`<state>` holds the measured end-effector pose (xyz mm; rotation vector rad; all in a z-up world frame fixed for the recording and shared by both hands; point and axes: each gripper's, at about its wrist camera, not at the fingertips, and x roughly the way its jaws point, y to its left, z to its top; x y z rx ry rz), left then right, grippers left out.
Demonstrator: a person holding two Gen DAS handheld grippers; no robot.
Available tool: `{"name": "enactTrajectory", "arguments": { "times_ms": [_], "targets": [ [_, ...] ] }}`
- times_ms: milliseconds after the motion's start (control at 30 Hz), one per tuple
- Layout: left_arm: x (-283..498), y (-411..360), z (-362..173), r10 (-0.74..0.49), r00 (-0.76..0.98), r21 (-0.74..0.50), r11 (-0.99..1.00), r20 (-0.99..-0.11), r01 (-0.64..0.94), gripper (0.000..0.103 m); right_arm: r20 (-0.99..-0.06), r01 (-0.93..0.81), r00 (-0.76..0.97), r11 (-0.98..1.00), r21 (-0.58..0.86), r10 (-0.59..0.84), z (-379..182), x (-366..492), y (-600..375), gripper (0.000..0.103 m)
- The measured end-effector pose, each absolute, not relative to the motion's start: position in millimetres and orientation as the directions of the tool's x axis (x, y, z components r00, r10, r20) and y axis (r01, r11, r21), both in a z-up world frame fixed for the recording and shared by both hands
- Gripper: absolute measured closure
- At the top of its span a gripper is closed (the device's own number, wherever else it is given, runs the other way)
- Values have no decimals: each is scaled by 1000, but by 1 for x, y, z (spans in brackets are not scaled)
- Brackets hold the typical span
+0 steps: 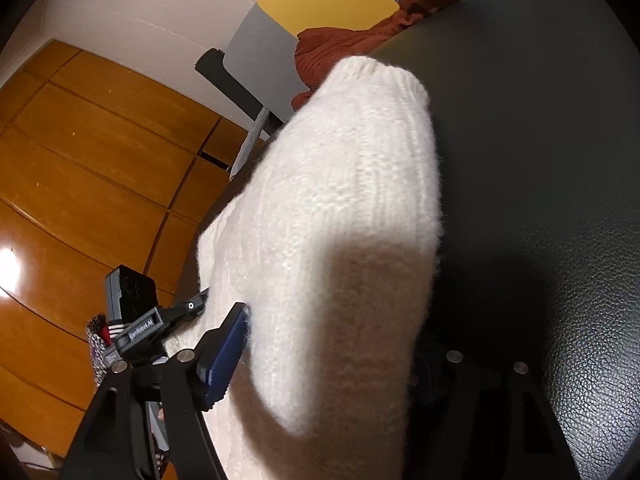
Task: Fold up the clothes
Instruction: 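Hold the folded sweater with both grippers and lift it off the table, then carry the held sweater with both grippers toward the green glass table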
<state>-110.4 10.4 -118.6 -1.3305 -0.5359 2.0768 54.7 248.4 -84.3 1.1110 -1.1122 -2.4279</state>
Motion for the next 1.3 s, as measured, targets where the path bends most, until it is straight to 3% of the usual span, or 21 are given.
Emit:
{"name": "enactTrajectory", "arguments": {
  "times_ms": [267, 400, 500, 967, 1300],
  "targets": [
    [-93, 34, -95, 572, -395, -437, -814, -719, -382, 68, -560, -77, -688, -721, 689, -462, -83, 62, 247, 31],
    [-88, 28, -85, 577, -400, -445, -812, -713, -378, 73, -568, -70, -694, -744, 665, -443, -79, 70, 253, 54],
    [-79, 24, -74, 578, -423, -439, -812, -698, -385, 76, -562, -58, -703, -753, 656, -436, -70, 75, 256, 57],
    [-3, -72, -16, 557, -610, -502, -817, -564, -282, 78, -439, 190, -705, -746, 639, -556, 10, 68, 180, 58],
    [56, -217, 70, 332, -827, -505, -860, -454, -68, 78, -354, 520, -495, -597, 611, -794, 88, -13, 44, 58]
  ]
}}
